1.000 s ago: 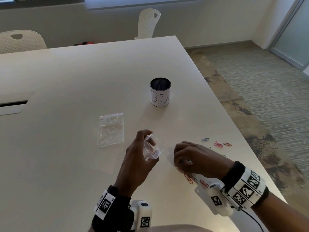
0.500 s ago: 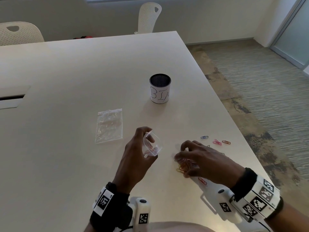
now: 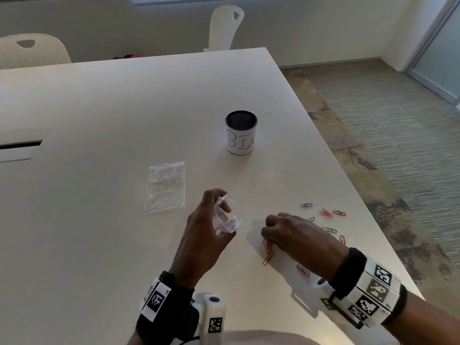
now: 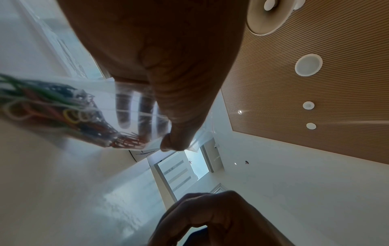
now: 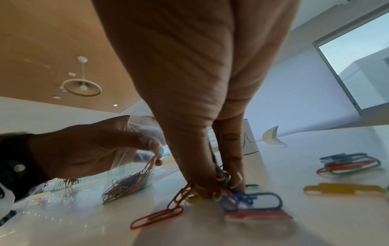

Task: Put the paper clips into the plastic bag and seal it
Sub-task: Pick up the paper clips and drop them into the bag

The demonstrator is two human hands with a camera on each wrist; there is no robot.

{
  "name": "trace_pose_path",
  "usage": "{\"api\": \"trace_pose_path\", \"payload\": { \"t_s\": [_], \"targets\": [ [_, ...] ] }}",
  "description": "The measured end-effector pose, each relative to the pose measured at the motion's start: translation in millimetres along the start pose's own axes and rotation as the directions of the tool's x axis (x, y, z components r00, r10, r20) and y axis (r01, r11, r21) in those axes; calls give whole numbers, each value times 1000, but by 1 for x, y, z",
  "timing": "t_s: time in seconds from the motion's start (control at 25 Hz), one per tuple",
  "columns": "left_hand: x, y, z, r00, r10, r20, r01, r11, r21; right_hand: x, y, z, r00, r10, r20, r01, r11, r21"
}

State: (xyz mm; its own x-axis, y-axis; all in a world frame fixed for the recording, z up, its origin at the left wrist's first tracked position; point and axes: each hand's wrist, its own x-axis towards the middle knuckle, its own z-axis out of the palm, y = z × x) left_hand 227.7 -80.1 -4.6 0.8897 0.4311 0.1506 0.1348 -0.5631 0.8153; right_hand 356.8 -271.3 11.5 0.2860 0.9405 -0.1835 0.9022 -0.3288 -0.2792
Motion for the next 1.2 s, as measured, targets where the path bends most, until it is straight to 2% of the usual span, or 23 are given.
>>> {"api": "trace_pose_path", "payload": {
  "t_s": [0.28, 0.44, 0.52, 0.64, 0.76, 0.84, 0.96, 1.04, 1.08, 1.12, 1.2],
  "targets": [
    [0, 0, -1, 1000, 2, 3, -2, 1000, -7, 5, 7, -6, 1000, 8, 14, -8, 1000, 1],
    [1, 0, 0, 1000, 5, 7, -5, 1000, -4, 9, 25, -8, 995, 75, -63, -62, 980, 187],
    [1, 0, 0, 1000, 5, 2, -5, 1000, -9, 9, 35, -8, 978, 164, -126, -111, 931, 348],
    [1, 0, 0, 1000, 8, -5, -8, 1000, -9, 6, 39, -14, 926, 343, -157, -157, 729, 666],
    [1, 0, 1, 1000, 9, -4, -9, 1000, -16, 3, 29, -29, 896, 427, -125, -76, 425, 902],
    [1, 1, 1, 1000, 14, -3, -14, 1000, -9, 5, 19, -37, 884, 450, -126, 9, 252, 968],
    [1, 1, 1, 1000, 16, 2, -16, 1000, -2, 14, 0, -42, 860, 472, -194, 142, 144, 979],
    [1, 2, 1, 1000, 14, 9, -14, 1000, 9, 22, -14, -41, 839, 480, -254, 207, 150, 967],
    [1, 2, 1, 1000, 13, 14, -13, 1000, 13, 26, -22, -39, 829, 480, -287, 224, 185, 957],
    [1, 3, 0, 1000, 9, 19, -9, 1000, 14, 30, -29, -36, 816, 478, -324, 228, 249, 941],
    [1, 5, -1, 1000, -7, 21, 7, 1000, 4, 40, -40, -26, 792, 452, -410, 207, 432, 878]
  ]
}}
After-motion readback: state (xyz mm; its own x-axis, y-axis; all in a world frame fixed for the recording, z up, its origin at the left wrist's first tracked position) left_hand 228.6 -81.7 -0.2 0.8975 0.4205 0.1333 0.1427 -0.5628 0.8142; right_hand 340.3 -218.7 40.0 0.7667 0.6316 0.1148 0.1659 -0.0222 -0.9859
